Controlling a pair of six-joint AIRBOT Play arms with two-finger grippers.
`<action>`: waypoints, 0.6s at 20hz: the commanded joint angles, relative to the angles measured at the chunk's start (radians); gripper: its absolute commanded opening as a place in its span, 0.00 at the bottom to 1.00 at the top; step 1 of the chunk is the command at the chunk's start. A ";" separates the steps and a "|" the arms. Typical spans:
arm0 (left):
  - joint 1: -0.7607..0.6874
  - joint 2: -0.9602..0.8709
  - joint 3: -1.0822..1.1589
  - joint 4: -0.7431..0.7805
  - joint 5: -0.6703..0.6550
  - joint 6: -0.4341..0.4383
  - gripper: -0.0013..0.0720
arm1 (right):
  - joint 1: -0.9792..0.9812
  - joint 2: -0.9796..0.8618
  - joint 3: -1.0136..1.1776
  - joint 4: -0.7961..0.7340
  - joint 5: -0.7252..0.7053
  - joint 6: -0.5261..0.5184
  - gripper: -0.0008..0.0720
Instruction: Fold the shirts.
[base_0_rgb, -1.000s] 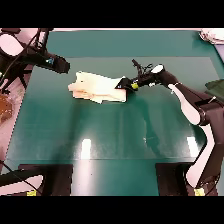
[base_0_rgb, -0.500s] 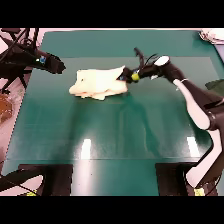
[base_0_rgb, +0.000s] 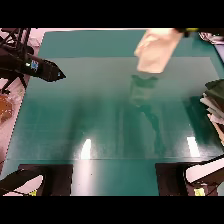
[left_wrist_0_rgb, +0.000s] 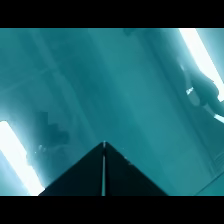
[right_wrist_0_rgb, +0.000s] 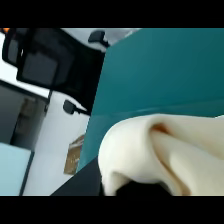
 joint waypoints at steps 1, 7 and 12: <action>0.000 0.041 0.000 -0.019 -0.059 -0.037 0.05 | -0.241 0.044 -0.005 0.060 0.038 0.078 0.03; 0.000 0.084 0.000 -0.019 -0.092 -0.069 0.05 | -0.623 0.064 -0.029 0.214 0.184 0.058 0.03; 0.000 0.084 0.000 -0.020 -0.092 -0.090 0.05 | -0.798 0.064 -0.003 0.207 0.338 0.059 0.03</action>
